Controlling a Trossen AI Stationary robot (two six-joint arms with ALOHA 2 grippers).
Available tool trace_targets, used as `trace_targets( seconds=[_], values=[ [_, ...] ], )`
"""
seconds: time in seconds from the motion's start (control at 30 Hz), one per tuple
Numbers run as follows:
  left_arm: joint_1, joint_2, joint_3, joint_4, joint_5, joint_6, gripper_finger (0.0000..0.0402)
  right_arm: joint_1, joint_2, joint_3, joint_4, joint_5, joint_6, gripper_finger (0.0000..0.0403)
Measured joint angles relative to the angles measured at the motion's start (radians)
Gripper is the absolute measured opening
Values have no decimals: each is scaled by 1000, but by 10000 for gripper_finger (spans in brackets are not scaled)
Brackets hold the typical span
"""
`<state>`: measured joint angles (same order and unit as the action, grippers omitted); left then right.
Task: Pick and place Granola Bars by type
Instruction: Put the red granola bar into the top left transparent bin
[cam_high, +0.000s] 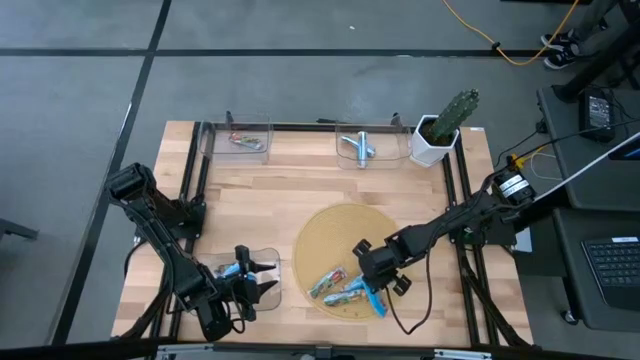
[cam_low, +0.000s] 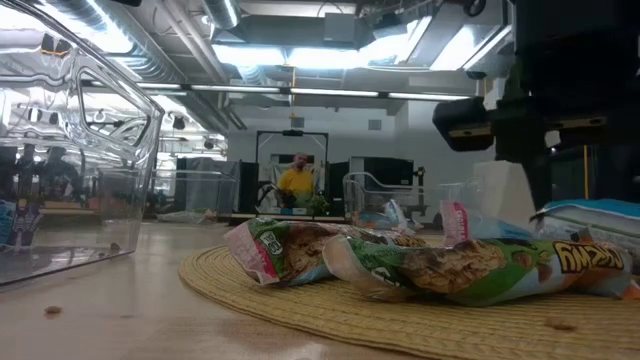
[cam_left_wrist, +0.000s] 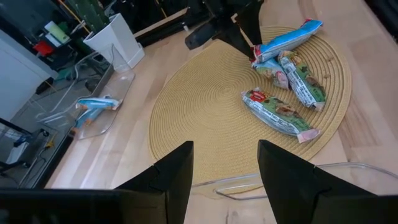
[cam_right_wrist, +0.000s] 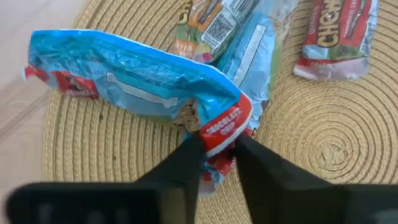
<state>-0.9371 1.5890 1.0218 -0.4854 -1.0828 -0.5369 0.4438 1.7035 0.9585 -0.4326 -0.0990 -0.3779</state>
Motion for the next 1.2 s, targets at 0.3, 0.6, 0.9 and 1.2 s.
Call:
trace_targets(
  seconds=[0.3,0.6,0.9,1.2],
  values=[
    [0,0,0,11,0,0,171,0,-5,45,-56,0,-21,11],
    [0,0,0,12,0,0,171,26,-57,136,-201,36,-29,7],
    [0,0,0,16,6,0,171,30,-123,133,-213,130,-26,4],
    [0,0,0,18,7,0,171,-1,-124,132,-217,133,6,40]
  ],
)
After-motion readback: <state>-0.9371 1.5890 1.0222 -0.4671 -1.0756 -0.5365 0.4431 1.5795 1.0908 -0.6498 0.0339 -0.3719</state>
